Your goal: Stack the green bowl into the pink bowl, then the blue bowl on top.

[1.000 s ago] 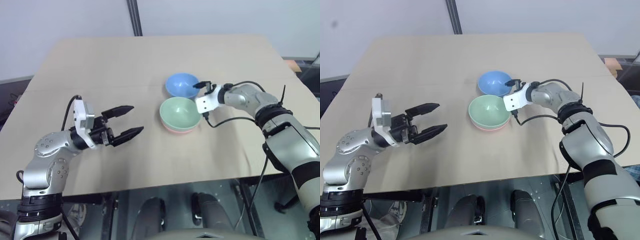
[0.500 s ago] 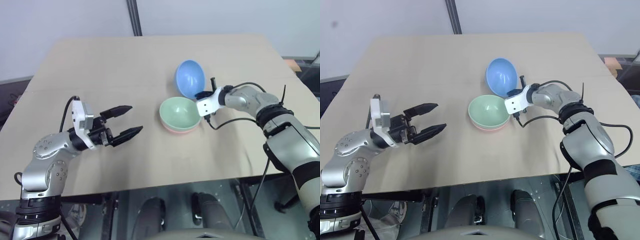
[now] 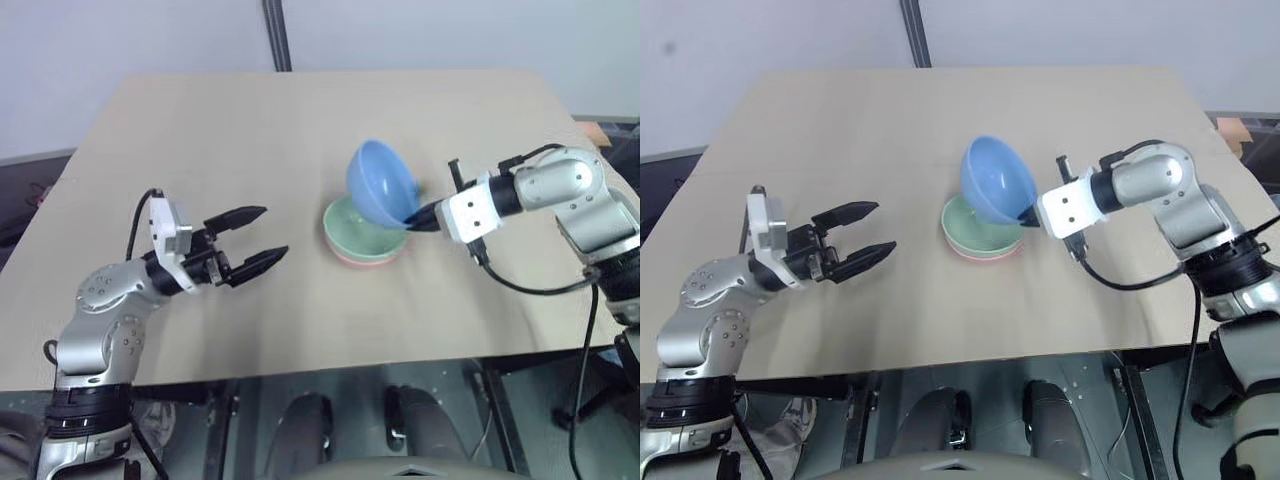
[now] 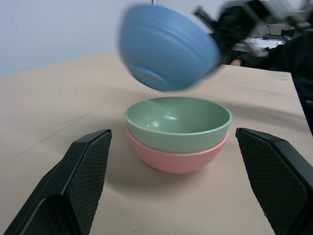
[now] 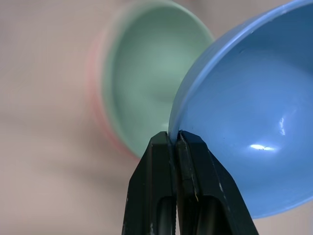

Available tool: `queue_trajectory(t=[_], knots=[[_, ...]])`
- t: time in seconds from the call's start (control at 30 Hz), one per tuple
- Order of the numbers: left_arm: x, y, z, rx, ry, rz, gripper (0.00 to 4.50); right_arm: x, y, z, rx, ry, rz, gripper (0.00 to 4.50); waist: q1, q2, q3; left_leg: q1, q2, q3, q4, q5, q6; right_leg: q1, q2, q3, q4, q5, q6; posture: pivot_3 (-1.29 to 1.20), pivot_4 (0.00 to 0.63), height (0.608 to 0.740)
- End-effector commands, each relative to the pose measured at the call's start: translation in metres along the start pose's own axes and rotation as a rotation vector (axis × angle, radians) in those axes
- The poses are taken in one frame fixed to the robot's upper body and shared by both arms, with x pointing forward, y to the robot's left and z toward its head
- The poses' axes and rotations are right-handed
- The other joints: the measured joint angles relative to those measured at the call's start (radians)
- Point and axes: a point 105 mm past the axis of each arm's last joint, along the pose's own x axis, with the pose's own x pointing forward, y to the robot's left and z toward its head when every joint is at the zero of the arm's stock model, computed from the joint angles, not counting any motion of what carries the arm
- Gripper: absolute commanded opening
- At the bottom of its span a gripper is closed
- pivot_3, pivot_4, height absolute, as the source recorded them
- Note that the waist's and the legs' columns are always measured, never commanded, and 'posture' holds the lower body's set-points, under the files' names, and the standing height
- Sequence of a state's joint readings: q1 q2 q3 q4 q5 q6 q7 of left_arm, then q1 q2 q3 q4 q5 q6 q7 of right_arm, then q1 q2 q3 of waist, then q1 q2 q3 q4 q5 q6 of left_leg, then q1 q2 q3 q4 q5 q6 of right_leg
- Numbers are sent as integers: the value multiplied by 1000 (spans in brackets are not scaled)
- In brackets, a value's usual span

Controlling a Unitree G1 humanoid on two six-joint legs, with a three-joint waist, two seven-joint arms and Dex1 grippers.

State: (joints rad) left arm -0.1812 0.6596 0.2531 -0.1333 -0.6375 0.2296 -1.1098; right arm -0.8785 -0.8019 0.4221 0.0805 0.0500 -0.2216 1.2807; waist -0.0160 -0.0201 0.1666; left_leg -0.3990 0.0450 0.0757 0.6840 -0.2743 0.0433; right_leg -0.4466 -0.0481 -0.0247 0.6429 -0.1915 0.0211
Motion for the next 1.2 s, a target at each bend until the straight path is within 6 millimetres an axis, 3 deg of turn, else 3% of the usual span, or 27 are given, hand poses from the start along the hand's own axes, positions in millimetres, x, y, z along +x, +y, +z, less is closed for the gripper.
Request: queue_trajectory(t=[0.03, 0.13, 0.17, 0.2, 0.37, 0.5, 0.63, 0.8, 0.97, 1.1, 1.2], knots=[[4, -1, 6, 40, -20, -22, 4316, 7, 1, 10, 8, 25, 0, 56, 2, 0, 0, 1, 0, 0, 0, 0, 0, 0, 0, 0, 1, -1, -1, 0, 150, 740], [5, -1, 7, 43, -22, -26, 4316, 17, -1, 9, 33, 42, -14, 56, 2, 0, 0, 1, -2, 0, 1, 0, -1, 0, 1, 0, 2, -1, -2, 0, 150, 740], [5, -1, 8, 43, -23, -26, 4316, 17, -1, 9, 31, 45, -16, 690, 3, 0, 0, 1, -2, 0, 2, 1, -1, 0, 1, 0, 2, -1, -2, 0, 150, 740], [5, 0, 8, 43, -23, -26, 4316, 16, -2, 10, 27, 47, -18, 898, 4, 0, 0, 1, -3, 0, 2, 1, -1, 0, 1, 0, 2, -1, -1, 0, 150, 740], [5, -1, 6, 35, -26, -13, 4316, 4, -9, 16, 27, 49, -102, 3317, 6, 0, 0, -1, -3, -1, 1, 1, -1, 0, 0, 0, 0, 1, 1, 0, 150, 740], [7, 3, 3, 36, -23, 32, 4408, -24, -15, 25, 192, -15, -272, 3353, 13, 0, 0, -3, -4, -2, 1, 1, -1, 0, -1, -1, -1, 1, 1, 0, 150, 740], [5, -3, 5, 7, -14, 15, 4500, -53, -2, 23, 405, -53, -434, 4450, 21, -1, 0, -3, -4, -2, 1, 0, -1, 1, -1, -2, -1, 1, 1, 0, 150, 740], [-3, -11, 0, -34, 20, 42, 4500, -80, 29, 8, 657, -53, -656, 4450, 29, -1, 0, -2, -4, -2, 1, 0, -1, 1, 0, -2, -1, 0, 1, 0, 150, 740], [-22, -15, 0, -21, 85, 81, 4500, -97, 81, -9, 880, -17, -736, 4450, 27, -1, 0, -1, -4, -2, 1, 0, -1, 1, 0, -1, -1, -2, 0, 0, 150, 740], [-40, -10, 0, -67, 143, 123, 4500, -107, 113, -18, 940, 62, -749, 4450, 27, -1, -1, 2, -4, -3, 1, 0, -1, 3, 0, -1, 0, -4, 1, 0, 150, 740], [-43, -10, 0, -86, 167, 133, 4500, -108, 124, -21, 980, 70, -763, 4450, 27, -1, -1, 3, -3, -2, 1, 0, -1, 3, 0, -1, 0, -4, 1, 0, 150, 740]])
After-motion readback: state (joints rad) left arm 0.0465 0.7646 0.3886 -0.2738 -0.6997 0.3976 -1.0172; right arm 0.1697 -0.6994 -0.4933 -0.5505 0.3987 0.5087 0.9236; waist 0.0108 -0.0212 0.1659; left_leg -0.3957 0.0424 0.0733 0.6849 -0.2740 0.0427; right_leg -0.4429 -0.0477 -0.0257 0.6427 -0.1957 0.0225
